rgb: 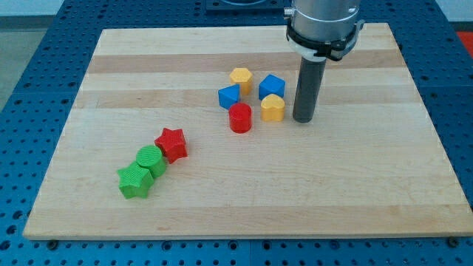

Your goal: Slide the heart towards the triangle

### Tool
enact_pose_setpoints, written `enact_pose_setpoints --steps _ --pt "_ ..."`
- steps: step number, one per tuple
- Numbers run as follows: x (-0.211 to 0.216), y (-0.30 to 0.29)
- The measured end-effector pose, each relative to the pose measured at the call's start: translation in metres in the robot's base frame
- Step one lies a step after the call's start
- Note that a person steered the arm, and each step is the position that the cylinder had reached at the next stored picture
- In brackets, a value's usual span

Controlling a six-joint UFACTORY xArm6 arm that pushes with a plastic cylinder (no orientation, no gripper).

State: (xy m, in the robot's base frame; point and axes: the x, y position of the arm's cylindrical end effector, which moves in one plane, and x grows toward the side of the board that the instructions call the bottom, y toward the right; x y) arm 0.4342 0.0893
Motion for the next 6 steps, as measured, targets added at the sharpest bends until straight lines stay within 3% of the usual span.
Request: enact_pose_setpoints --steps 4,6 --pt "0.0 -0.033" --pt "-0.013 -0.004"
